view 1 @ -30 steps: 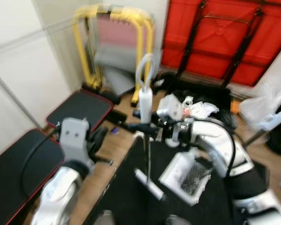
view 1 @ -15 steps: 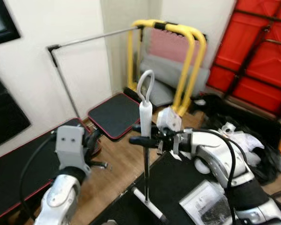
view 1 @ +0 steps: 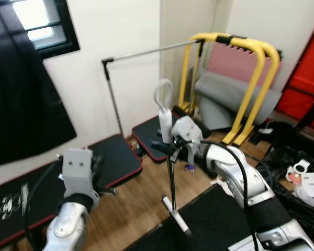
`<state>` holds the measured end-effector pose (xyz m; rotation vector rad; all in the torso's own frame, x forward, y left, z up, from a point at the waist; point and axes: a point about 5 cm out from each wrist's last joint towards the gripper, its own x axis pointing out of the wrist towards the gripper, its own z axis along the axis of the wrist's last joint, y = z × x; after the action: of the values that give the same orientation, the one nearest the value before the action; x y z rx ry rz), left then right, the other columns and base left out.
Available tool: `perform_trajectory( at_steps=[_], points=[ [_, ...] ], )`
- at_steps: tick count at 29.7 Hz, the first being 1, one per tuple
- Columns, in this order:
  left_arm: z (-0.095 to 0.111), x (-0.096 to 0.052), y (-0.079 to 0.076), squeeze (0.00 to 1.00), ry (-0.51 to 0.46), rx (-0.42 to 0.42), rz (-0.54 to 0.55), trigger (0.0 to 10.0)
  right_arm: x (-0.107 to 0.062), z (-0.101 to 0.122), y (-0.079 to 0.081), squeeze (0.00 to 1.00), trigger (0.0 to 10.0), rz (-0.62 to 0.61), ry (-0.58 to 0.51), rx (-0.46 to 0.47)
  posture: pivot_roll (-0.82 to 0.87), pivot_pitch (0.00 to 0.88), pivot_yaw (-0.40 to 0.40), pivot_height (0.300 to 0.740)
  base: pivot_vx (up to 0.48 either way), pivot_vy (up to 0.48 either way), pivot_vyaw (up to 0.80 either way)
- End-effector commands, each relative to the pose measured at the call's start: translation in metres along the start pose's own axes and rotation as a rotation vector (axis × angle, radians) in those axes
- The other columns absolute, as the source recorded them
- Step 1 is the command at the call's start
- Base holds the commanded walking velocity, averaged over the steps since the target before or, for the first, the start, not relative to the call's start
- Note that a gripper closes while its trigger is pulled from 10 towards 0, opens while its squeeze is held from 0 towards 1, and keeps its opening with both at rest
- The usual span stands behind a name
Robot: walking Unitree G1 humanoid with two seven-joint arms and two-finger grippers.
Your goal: Sweep floor
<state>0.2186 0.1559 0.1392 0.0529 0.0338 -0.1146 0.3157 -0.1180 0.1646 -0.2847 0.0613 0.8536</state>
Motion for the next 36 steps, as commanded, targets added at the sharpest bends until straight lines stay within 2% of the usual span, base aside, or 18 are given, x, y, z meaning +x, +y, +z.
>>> perform_trajectory(
  at_steps=[1,6,10,18,19,20,24,28,29,31,33,36],
  points=[
    [-0.002,0.001,0.006,0.0,0.009,0.028,0.032,10.0,0.006,0.014,-0.003,0.0,10.0,-0.028,-0.063,-0.038,-0.1,0.0,-0.031,0.74,0.341,0.0,0.0],
    [-0.001,0.003,0.005,0.0,0.002,0.028,0.029,10.0,0.007,0.015,-0.004,0.0,10.0,-0.033,-0.064,-0.037,-0.1,0.0,-0.031,0.74,0.341,0.0,0.0],
    [0.0,0.002,0.004,0.0,-0.007,0.028,0.022,10.0,0.009,0.018,-0.001,0.0,10.0,-0.006,-0.067,-0.061,-0.1,0.008,-0.034,0.74,0.339,0.0,0.6],
    [0.004,-0.002,-0.002,0.0,-0.018,0.022,0.008,10.0,0.011,0.02,0.005,0.0,10.0,0.05,-0.077,-0.049,-0.09,0.038,-0.039,0.74,0.337,0.0,0.0],
    [0.006,-0.005,-0.007,0.0,-0.027,0.0,-0.012,10.0,0.012,0.02,0.015,0.0,10.0,0.157,-0.06,-0.058,-0.09,0.061,-0.041,0.74,0.0,0.0,0.78],
    [0.008,-0.006,-0.009,0.0,-0.033,-0.013,-0.022,10.0,0.012,0.02,0.017,0.0,10.0,0.187,-0.054,-0.057,-0.09,0.061,-0.041,0.74,0.0,0.0,0.78],
    [0.009,-0.008,-0.014,0.0,-0.034,-0.022,-0.05,10.0,0.012,0.022,0.02,0.0,10.0,0.207,-0.055,-0.049,-0.08,0.072,-0.044,0.74,0.0,0.0,0.78],
    [0.01,-0.015,-0.02,0.0,-0.029,-0.036,-0.074,10.0,0.018,0.024,0.01,0.0,10.0,0.135,-0.066,-0.04,-0.07,0.102,-0.049,0.74,0.0,0.0,0.78],
    [0.01,-0.017,-0.022,0.0,-0.025,-0.042,-0.085,10.0,0.023,0.026,0.001,0.0,10.0,0.05,-0.077,-0.04,-0.06,0.113,-0.049,0.74,0.0,0.0,0.0],
    [0.01,-0.017,-0.022,0.0,-0.025,-0.042,-0.085,10.0,0.023,0.026,0.001,0.0,10.0,0.05,-0.077,-0.04,-0.06,0.113,-0.049,0.74,0.0,0.0,0.0],
    [0.011,-0.023,-0.027,0.0,-0.021,-0.052,-0.113,10.0,0.03,0.029,-0.01,0.0,10.0,-0.072,-0.09,-0.056,-0.05,0.133,-0.047,0.74,0.0,0.0,0.0],
    [0.012,-0.025,-0.029,0.0,-0.02,-0.057,-0.127,10.0,0.033,0.03,-0.013,0.0,10.0,-0.11,-0.092,-0.068,-0.05,0.137,-0.047,0.74,0.0,0.0,0.0]
  ],
)
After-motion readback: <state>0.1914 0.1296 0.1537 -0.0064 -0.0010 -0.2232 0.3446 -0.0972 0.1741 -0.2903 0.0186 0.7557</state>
